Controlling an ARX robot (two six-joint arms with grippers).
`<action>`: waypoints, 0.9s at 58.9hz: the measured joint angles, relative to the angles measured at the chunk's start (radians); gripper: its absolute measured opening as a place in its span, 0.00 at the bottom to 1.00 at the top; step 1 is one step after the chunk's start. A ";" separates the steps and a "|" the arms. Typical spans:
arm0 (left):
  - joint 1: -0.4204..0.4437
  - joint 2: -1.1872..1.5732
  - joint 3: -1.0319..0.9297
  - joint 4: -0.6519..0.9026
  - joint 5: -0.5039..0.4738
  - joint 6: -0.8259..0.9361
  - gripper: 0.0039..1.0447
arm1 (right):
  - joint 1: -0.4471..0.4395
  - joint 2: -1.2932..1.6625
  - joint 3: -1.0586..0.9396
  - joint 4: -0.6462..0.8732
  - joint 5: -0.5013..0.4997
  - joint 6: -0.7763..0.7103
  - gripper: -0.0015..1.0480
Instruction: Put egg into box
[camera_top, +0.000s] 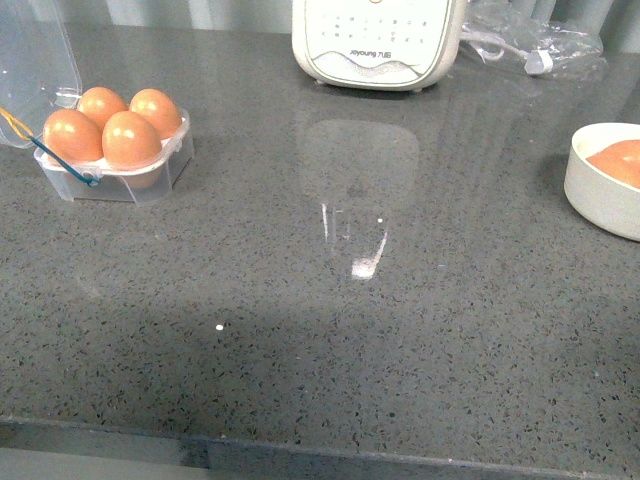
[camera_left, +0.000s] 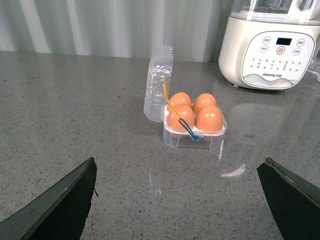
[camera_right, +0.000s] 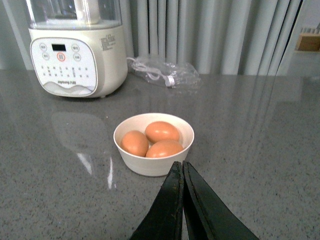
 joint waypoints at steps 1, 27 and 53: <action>0.000 0.000 0.000 0.000 0.000 0.000 0.94 | 0.000 -0.025 0.000 -0.039 0.000 0.000 0.03; 0.000 0.000 0.000 0.000 0.000 0.000 0.94 | -0.001 -0.145 0.000 -0.150 0.000 0.000 0.20; 0.000 0.000 0.000 0.000 0.000 0.000 0.94 | -0.001 -0.145 0.000 -0.150 0.000 0.000 0.89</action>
